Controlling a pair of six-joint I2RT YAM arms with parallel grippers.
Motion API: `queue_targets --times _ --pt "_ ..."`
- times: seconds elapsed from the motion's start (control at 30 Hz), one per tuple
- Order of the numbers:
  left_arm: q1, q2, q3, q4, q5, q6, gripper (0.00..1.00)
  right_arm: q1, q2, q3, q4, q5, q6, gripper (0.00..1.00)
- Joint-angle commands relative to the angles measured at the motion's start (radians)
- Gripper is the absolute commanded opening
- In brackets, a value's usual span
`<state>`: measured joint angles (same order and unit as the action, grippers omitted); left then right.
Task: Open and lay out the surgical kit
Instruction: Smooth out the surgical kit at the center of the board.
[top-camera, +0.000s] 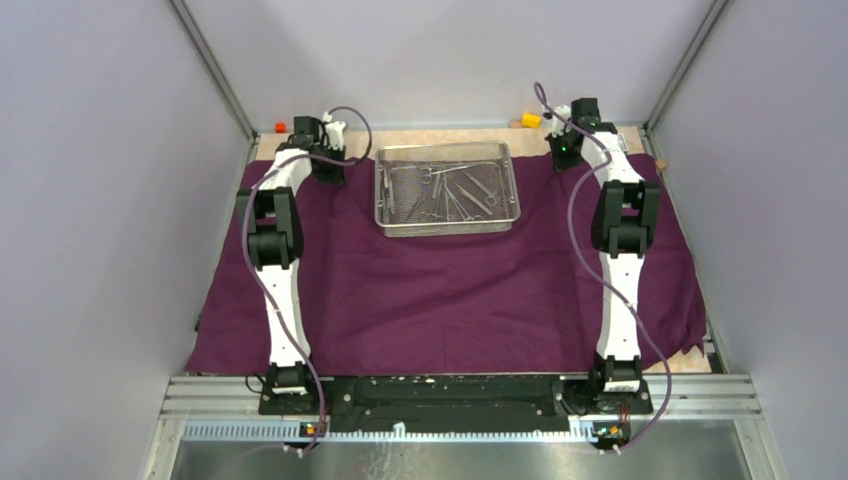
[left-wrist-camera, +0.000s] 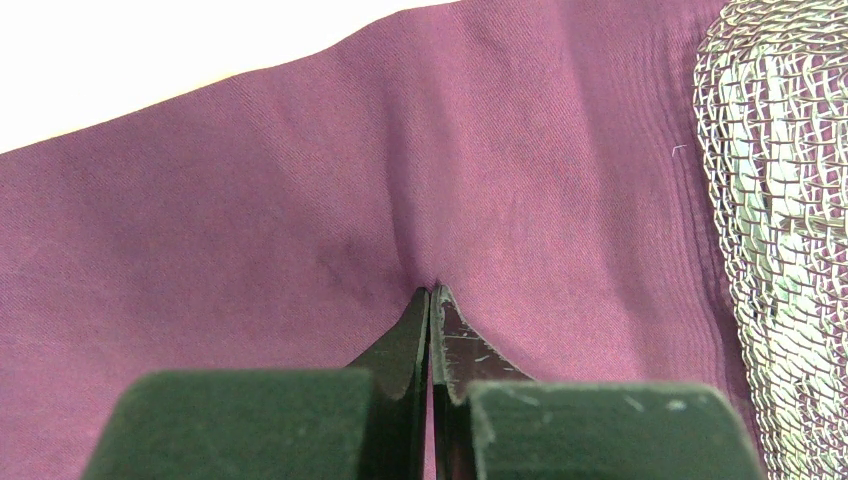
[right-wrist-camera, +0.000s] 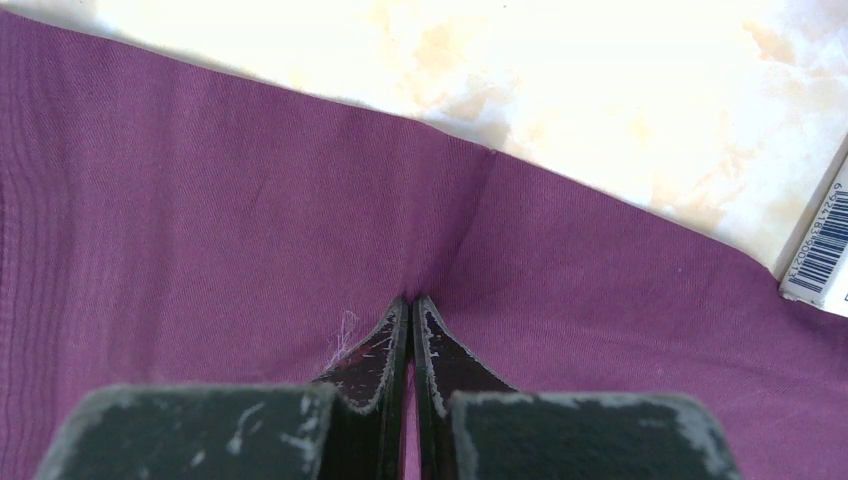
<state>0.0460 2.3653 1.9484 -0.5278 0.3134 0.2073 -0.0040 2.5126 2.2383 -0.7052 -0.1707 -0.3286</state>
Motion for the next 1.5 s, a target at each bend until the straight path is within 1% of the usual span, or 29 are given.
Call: queue_targets --times 0.0,0.5,0.67,0.8,1.03,1.17,1.47 --pt "0.022 0.062 -0.027 -0.016 -0.075 0.014 0.00 -0.031 0.054 -0.020 -0.045 0.086 -0.026 0.00" --pt "0.022 0.090 0.012 0.001 -0.101 0.001 0.00 -0.045 0.079 0.037 -0.059 0.116 -0.024 0.00" --pt "0.021 0.111 0.061 -0.021 -0.093 -0.011 0.00 -0.047 0.094 0.067 -0.071 0.108 -0.016 0.00" --pt "0.021 0.098 0.042 -0.023 -0.093 -0.009 0.00 -0.047 0.091 0.064 -0.075 0.086 -0.015 0.00" --pt "0.025 0.056 -0.033 0.002 -0.092 0.004 0.00 -0.047 0.100 0.087 -0.077 0.079 -0.012 0.00" --pt "0.028 0.055 -0.036 0.003 -0.096 0.007 0.00 -0.047 0.113 0.110 -0.087 0.081 -0.012 0.00" --pt "0.031 0.058 -0.026 0.000 -0.091 0.007 0.00 -0.047 0.106 0.104 -0.091 0.081 -0.016 0.00"
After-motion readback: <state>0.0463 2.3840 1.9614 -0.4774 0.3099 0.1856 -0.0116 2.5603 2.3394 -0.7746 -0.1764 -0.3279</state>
